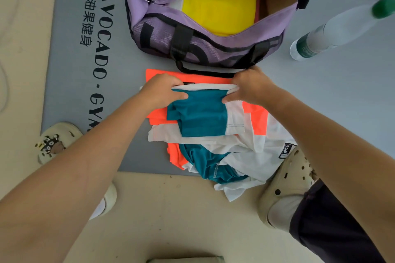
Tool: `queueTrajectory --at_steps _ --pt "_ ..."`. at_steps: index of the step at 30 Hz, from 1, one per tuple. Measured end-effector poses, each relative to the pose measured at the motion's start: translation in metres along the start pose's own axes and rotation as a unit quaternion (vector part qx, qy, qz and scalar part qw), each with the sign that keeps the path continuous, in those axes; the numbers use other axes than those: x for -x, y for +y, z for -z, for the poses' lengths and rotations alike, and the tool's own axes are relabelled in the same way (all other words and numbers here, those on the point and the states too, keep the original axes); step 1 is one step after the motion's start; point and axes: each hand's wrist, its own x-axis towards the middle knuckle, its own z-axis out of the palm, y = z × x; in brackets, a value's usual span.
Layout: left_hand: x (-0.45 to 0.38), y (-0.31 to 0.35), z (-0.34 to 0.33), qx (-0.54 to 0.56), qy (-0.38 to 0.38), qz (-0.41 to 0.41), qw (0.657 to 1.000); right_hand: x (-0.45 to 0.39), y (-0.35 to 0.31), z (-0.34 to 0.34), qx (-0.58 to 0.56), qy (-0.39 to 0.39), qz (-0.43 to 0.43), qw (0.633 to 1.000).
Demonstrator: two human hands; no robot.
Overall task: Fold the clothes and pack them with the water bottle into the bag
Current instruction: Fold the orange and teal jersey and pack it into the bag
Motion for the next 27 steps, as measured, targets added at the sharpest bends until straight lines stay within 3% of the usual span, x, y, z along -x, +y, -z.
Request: queueTrajectory --at_steps 6,15,19,23,27 --pt "-0.001 -0.002 0.001 -0.003 -0.017 0.017 1.0 0.012 0.01 0.004 -0.105 -0.04 -0.061 0.992" --pt "0.02 0.043 0.057 -0.034 0.166 -0.091 0.981 0.034 0.016 0.063 -0.125 0.115 -0.071 0.983" --pt "0.04 0.062 0.067 -0.066 0.205 -0.118 0.969 0.056 0.012 0.08 -0.081 0.131 -0.082 0.985" --pt "0.062 0.06 0.049 -0.11 0.133 -0.09 0.981 0.085 -0.005 0.064 -0.05 0.095 -0.082 0.991" --pt "0.082 0.047 0.001 -0.17 -0.084 -0.009 0.982 0.108 -0.033 0.024 -0.015 -0.122 -0.073 0.99"
